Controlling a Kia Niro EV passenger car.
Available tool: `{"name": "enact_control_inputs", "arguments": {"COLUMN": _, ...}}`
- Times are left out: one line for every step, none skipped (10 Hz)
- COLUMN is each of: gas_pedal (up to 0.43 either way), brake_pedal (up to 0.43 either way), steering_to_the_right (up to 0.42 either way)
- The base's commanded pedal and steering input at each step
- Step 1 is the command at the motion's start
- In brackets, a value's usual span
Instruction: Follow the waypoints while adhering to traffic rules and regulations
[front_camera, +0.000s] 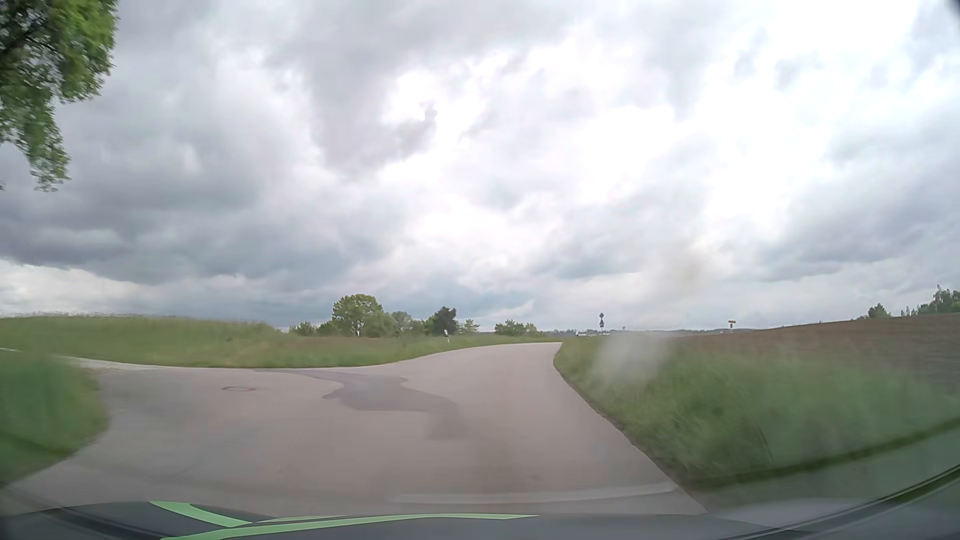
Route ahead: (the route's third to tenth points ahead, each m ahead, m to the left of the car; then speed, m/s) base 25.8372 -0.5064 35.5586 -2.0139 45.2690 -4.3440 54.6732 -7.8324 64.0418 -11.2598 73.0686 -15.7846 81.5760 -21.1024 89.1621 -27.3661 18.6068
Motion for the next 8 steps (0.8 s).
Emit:
{"name": "enact_control_inputs", "arguments": {"gas_pedal": 0.000, "brake_pedal": 0.201, "steering_to_the_right": 0.021}}
{"name": "enact_control_inputs", "arguments": {"gas_pedal": 0.000, "brake_pedal": 0.201, "steering_to_the_right": 0.023}}
{"name": "enact_control_inputs", "arguments": {"gas_pedal": 0.000, "brake_pedal": 0.183, "steering_to_the_right": 0.026}}
{"name": "enact_control_inputs", "arguments": {"gas_pedal": 0.000, "brake_pedal": 0.159, "steering_to_the_right": 0.028}}
{"name": "enact_control_inputs", "arguments": {"gas_pedal": 0.000, "brake_pedal": 0.159, "steering_to_the_right": 0.028}}
{"name": "enact_control_inputs", "arguments": {"gas_pedal": 0.000, "brake_pedal": 0.152, "steering_to_the_right": 0.028}}
{"name": "enact_control_inputs", "arguments": {"gas_pedal": 0.000, "brake_pedal": 0.152, "steering_to_the_right": 0.029}}
{"name": "enact_control_inputs", "arguments": {"gas_pedal": 0.000, "brake_pedal": 0.146, "steering_to_the_right": 0.030}}
